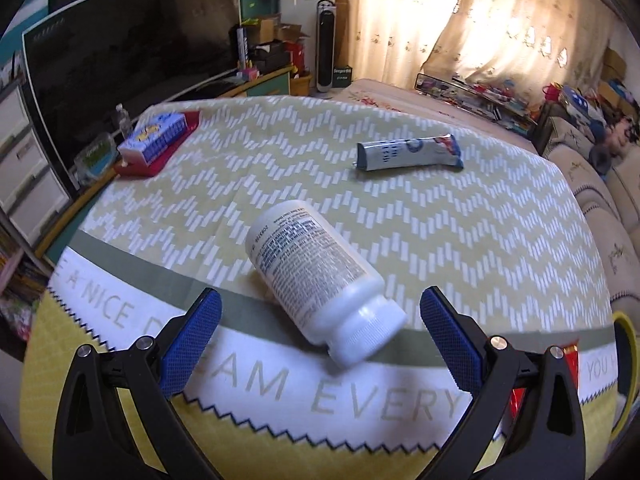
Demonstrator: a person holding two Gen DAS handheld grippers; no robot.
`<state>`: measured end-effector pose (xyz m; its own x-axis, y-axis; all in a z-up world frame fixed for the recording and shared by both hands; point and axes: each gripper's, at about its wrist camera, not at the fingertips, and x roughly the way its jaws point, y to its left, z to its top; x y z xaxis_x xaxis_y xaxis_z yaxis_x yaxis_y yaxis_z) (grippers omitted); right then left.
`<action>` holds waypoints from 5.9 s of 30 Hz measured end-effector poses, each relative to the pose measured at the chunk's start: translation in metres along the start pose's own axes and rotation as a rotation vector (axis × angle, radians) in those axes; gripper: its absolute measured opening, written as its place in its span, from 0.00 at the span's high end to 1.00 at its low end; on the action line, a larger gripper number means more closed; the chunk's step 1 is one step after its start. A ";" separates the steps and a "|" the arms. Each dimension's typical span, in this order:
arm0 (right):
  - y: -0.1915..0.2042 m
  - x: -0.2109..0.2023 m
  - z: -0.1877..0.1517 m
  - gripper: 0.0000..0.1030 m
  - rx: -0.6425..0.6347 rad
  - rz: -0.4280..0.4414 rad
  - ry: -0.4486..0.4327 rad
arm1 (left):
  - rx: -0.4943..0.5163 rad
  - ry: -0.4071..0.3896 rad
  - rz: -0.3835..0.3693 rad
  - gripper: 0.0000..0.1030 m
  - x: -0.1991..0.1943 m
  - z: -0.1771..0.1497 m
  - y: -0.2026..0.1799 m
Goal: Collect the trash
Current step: 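Reach the left tool to the white pill bottle and grasp it, then carry the pill bottle with the left tool over the bin and release, then reach the right tool to the red snack wrapper and grasp it, then carry the red wrapper with the right tool over the bin and release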
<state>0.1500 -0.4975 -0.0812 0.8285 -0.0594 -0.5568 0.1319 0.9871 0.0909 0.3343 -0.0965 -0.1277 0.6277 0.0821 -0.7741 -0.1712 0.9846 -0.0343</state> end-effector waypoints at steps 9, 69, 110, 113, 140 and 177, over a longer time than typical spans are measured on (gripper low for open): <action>0.004 0.005 0.000 0.45 -0.002 0.023 0.012 | 0.012 0.031 -0.009 0.24 0.015 0.010 -0.001; -0.118 -0.078 -0.018 0.42 0.141 -0.245 -0.090 | 0.761 0.024 -0.657 0.47 -0.142 -0.112 -0.375; 0.160 0.039 0.004 0.32 -0.150 0.329 0.197 | 0.111 -0.216 -0.269 0.05 -0.183 -0.090 0.079; 0.179 0.052 0.003 0.31 -0.158 0.298 0.250 | 0.108 -0.222 -0.261 0.05 -0.180 -0.094 0.085; 0.200 0.059 -0.006 0.60 -0.208 0.194 0.281 | 0.082 -0.184 -0.281 0.05 -0.165 -0.106 0.094; -0.044 0.056 0.003 0.26 0.171 -0.175 0.260 | 0.208 -0.140 -0.329 0.05 -0.155 -0.096 0.041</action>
<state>0.1926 -0.5444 -0.1140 0.6217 -0.1640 -0.7659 0.3671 0.9248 0.1000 0.1573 -0.0833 -0.0695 0.7233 -0.2360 -0.6489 0.2040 0.9709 -0.1257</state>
